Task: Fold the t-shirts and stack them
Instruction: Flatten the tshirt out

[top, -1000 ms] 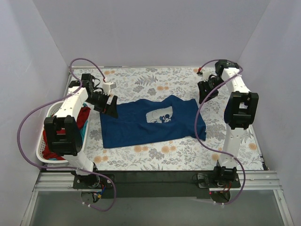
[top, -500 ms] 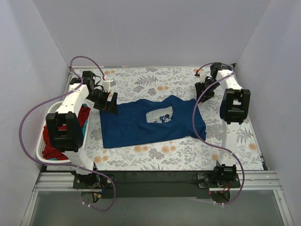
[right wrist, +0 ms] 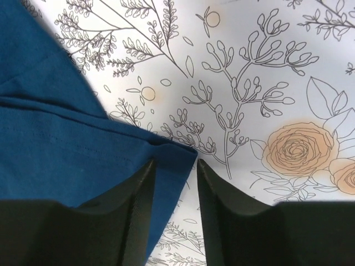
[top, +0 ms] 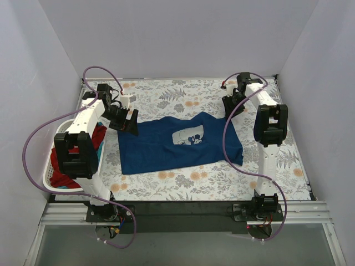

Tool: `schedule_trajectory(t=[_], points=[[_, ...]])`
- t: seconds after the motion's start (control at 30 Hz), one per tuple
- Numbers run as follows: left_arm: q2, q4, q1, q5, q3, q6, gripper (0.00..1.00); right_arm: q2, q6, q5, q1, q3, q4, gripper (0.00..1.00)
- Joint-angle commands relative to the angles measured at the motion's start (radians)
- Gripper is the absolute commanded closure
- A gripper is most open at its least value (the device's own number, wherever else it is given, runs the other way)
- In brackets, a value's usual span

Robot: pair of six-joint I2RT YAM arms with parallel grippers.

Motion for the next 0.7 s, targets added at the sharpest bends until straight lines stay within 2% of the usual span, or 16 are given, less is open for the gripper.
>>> schedule_trajectory(t=[0.0,0.13,0.17,0.2,0.37,0.67], points=[[-0.032,0.007,0.002,-0.021,-0.002,-0.010,0.12,0.009,0.016,0.033,0.016,-0.045,0.038,0.58],[-0.038,0.012,0.002,-0.038,-0.016,-0.017,0.12,-0.018,0.011,0.009,0.016,-0.064,0.033,0.79],[-0.038,0.010,0.002,-0.042,-0.018,-0.022,0.12,-0.029,0.008,0.003,0.017,-0.071,0.033,0.91],[-0.039,0.013,0.001,-0.045,-0.025,-0.022,0.12,-0.043,0.007,-0.005,0.016,-0.080,0.033,0.99],[-0.050,0.030,0.033,-0.051,-0.048,-0.031,0.12,-0.144,-0.009,-0.028,0.006,-0.126,0.035,0.99],[-0.036,0.075,0.042,-0.070,-0.056,-0.060,0.12,-0.270,-0.022,-0.039,-0.073,-0.105,0.035,0.99]])
